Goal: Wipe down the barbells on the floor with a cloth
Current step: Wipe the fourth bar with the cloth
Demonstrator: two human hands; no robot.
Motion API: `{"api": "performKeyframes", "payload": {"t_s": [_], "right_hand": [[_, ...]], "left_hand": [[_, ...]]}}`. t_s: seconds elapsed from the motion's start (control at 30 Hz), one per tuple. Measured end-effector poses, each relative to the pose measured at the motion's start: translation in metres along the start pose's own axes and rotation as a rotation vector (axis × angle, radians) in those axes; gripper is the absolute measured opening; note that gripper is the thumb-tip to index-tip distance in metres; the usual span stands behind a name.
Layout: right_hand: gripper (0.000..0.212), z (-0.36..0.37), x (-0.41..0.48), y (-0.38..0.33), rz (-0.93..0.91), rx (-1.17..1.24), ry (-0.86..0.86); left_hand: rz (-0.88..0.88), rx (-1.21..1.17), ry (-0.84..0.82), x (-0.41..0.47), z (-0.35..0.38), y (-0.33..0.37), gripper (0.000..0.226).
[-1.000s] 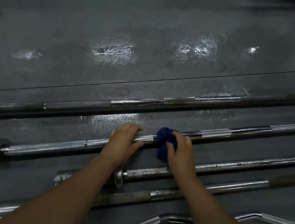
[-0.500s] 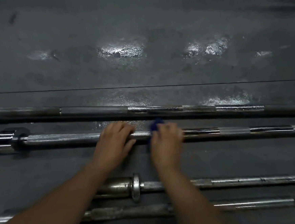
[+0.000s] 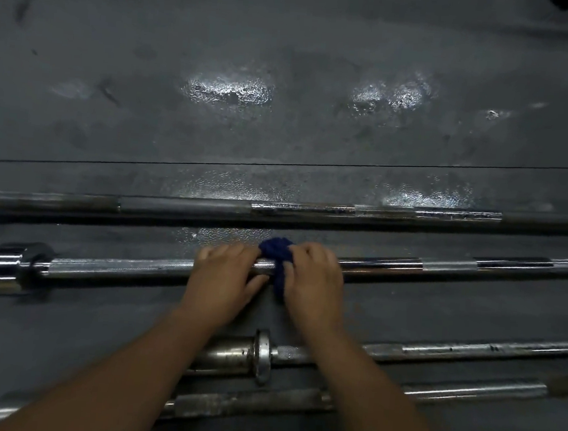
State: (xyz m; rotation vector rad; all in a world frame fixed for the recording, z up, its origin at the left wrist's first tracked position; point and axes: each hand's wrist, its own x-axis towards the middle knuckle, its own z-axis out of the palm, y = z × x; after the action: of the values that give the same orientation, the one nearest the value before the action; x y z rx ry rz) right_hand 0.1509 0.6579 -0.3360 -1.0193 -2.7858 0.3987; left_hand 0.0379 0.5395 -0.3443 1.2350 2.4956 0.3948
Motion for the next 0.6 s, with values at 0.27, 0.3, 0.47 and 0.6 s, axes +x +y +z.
{"api": "performKeyframes", "payload": {"t_s": [0.27,0.3,0.47,0.6], "right_hand": [[0.039,-0.023,0.013,0.100,0.454,-0.083,0.039],[0.044,-0.024,0.012,0.094,0.421,-0.093,0.030],[0.029,-0.026,-0.006,0.076,0.305,0.000,-0.021],[0.044,-0.030,-0.021,0.090,0.247,0.045,-0.039]], "left_hand": [[-0.024,0.000,0.035,-0.010,0.004,0.006,0.043],[-0.031,-0.011,0.048,-0.012,0.005,0.008,0.045],[-0.020,-0.020,0.071,-0.023,0.002,0.010,0.042],[-0.013,-0.045,0.037,-0.040,-0.002,0.014,0.034]]}}
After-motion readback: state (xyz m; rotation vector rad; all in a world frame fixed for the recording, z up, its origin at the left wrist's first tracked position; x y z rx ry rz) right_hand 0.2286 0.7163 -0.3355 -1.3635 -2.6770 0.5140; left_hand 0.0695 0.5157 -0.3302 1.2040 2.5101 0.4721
